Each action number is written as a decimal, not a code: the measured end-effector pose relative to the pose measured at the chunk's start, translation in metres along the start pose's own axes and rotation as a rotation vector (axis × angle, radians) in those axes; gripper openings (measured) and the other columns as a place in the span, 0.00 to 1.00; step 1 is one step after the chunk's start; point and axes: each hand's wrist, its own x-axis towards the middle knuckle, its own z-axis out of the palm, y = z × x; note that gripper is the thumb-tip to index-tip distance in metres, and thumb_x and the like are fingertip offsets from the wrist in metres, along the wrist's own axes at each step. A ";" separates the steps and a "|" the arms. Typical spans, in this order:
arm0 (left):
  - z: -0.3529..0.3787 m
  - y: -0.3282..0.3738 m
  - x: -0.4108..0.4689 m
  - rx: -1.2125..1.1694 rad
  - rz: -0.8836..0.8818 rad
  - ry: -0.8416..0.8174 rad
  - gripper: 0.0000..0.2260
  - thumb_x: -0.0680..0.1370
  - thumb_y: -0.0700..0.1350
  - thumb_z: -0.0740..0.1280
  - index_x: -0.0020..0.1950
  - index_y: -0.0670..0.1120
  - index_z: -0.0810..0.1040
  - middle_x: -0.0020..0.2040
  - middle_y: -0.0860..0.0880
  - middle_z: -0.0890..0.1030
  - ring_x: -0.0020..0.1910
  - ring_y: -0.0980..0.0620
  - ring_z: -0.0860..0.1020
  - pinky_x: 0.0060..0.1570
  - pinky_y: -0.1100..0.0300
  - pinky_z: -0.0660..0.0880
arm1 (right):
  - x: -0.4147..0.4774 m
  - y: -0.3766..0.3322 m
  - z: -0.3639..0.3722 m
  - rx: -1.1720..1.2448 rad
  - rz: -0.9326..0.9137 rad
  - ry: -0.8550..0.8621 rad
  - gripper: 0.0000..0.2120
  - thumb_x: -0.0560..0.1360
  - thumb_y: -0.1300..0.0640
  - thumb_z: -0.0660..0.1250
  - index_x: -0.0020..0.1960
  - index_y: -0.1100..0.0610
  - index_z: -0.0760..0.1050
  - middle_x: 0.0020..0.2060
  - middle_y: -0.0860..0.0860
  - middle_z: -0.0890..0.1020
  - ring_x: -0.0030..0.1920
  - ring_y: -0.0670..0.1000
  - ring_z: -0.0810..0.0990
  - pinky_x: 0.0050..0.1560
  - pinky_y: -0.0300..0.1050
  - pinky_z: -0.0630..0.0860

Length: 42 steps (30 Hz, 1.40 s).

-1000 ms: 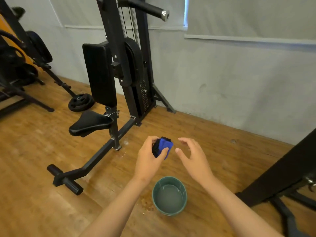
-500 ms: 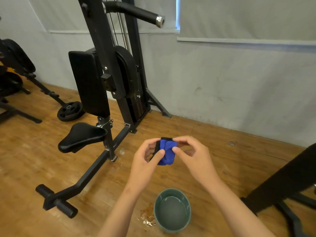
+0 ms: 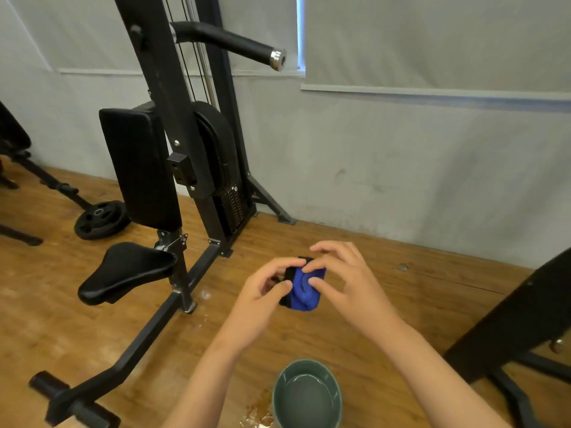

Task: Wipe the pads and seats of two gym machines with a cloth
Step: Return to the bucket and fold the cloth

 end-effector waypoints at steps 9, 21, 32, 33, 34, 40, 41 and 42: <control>-0.008 0.004 0.005 0.185 0.100 -0.003 0.14 0.73 0.36 0.71 0.53 0.53 0.80 0.59 0.54 0.74 0.62 0.60 0.72 0.57 0.72 0.67 | 0.005 -0.010 0.001 0.302 0.117 0.026 0.12 0.73 0.65 0.69 0.44 0.47 0.77 0.50 0.39 0.78 0.55 0.44 0.76 0.55 0.31 0.69; -0.023 0.001 0.009 0.095 0.035 0.016 0.08 0.73 0.44 0.70 0.42 0.40 0.75 0.46 0.50 0.82 0.52 0.55 0.80 0.54 0.61 0.74 | 0.010 -0.013 -0.004 0.588 0.276 0.071 0.09 0.75 0.67 0.66 0.42 0.55 0.74 0.38 0.44 0.80 0.42 0.45 0.80 0.45 0.37 0.75; -0.025 0.005 0.008 0.113 -0.010 0.055 0.02 0.78 0.42 0.66 0.45 0.47 0.76 0.38 0.54 0.80 0.40 0.57 0.78 0.41 0.66 0.74 | 0.012 -0.004 -0.015 0.604 0.326 0.088 0.07 0.75 0.68 0.66 0.42 0.57 0.75 0.36 0.43 0.81 0.38 0.43 0.79 0.40 0.34 0.74; -0.026 0.005 0.008 0.106 -0.022 0.044 0.02 0.78 0.42 0.65 0.45 0.47 0.76 0.39 0.54 0.80 0.40 0.57 0.79 0.41 0.66 0.75 | 0.012 -0.003 -0.017 0.596 0.333 0.080 0.07 0.75 0.68 0.66 0.42 0.58 0.75 0.36 0.43 0.82 0.38 0.44 0.79 0.40 0.35 0.74; -0.028 0.004 0.008 0.093 -0.036 0.033 0.02 0.78 0.43 0.65 0.46 0.47 0.76 0.39 0.55 0.80 0.41 0.57 0.78 0.41 0.65 0.75 | 0.012 -0.003 -0.018 0.590 0.341 0.073 0.07 0.75 0.68 0.66 0.42 0.58 0.75 0.36 0.43 0.82 0.38 0.44 0.79 0.39 0.36 0.74; -0.026 0.000 0.006 -0.312 -0.252 -0.053 0.07 0.74 0.50 0.71 0.45 0.49 0.76 0.45 0.48 0.79 0.45 0.51 0.77 0.40 0.58 0.72 | 0.009 -0.006 -0.019 0.694 0.434 0.052 0.07 0.77 0.67 0.65 0.42 0.58 0.74 0.32 0.44 0.80 0.31 0.42 0.74 0.28 0.35 0.70; -0.023 -0.002 0.005 -0.380 -0.278 -0.069 0.09 0.73 0.49 0.73 0.46 0.48 0.75 0.45 0.47 0.79 0.46 0.49 0.77 0.42 0.56 0.72 | 0.008 -0.007 -0.018 0.711 0.455 0.039 0.07 0.77 0.66 0.64 0.42 0.58 0.74 0.32 0.45 0.79 0.30 0.42 0.73 0.28 0.34 0.69; -0.021 -0.004 0.004 -0.422 -0.289 -0.085 0.11 0.70 0.47 0.75 0.47 0.48 0.75 0.46 0.46 0.79 0.47 0.48 0.77 0.44 0.54 0.73 | 0.007 -0.008 -0.017 0.725 0.474 0.021 0.07 0.77 0.65 0.64 0.42 0.57 0.73 0.32 0.46 0.79 0.30 0.43 0.72 0.28 0.35 0.68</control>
